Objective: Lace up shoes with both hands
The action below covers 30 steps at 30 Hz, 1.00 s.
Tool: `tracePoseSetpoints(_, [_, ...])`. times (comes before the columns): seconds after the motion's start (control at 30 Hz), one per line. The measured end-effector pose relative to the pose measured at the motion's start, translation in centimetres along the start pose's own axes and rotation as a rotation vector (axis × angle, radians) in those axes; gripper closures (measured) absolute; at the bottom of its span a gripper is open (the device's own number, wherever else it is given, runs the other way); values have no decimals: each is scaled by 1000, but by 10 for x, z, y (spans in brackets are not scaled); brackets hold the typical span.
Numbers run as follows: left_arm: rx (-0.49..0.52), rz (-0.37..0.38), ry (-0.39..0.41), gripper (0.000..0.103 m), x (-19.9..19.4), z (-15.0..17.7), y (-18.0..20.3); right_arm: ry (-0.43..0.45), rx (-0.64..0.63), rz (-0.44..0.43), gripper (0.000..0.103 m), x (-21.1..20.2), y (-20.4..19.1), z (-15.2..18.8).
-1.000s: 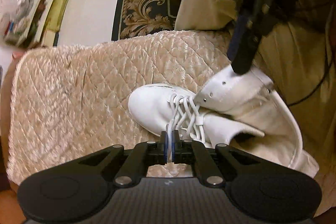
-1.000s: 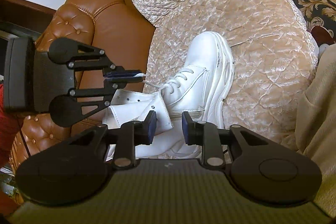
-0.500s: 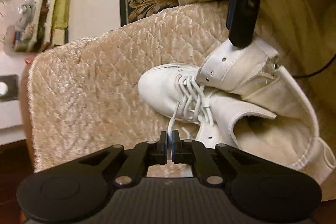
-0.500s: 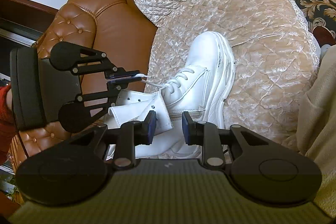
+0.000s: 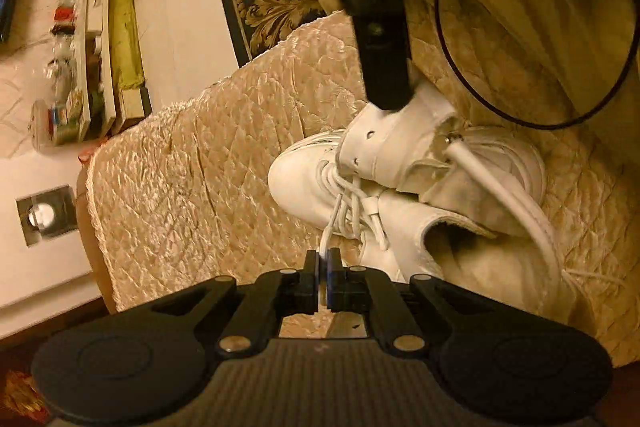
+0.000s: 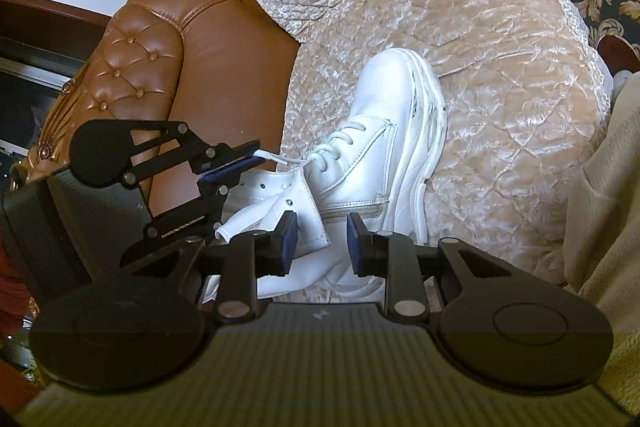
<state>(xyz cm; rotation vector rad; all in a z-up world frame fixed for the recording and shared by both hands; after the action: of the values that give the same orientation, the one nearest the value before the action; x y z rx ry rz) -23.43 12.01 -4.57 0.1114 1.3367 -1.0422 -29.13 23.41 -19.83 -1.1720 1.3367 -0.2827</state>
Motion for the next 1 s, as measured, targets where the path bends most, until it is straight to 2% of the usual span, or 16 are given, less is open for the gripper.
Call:
tracePoseSetpoints(0.2, [65,19,-25,100,10,-13,4,5,7,-7,71,0,1,0])
tracePoseSetpoints(0.53, [16,26,-14,100,5,-13,-1,3,9,-6,71,0,2,-1])
tracePoseSetpoints(0.87, [74,10,-3,100,2,-17,6,3,6,-2,71,1,1,-1])
tracePoseSetpoints(1.0, [122,23,35,100,-1,-16,11,6,9,-5,71,0,1,-1])
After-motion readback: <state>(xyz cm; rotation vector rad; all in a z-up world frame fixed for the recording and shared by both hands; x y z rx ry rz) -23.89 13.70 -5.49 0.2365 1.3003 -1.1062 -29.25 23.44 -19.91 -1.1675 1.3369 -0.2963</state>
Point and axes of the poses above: each gripper's, at about its wrist camera, not at the fingertips, and x roughly the way its jaws point, y to its right, z to its underside, the point moved 1 cm from there along x, roughly the way its jaws point, and after that the axes turned 5 degrees about z, right-handed, at the moved point
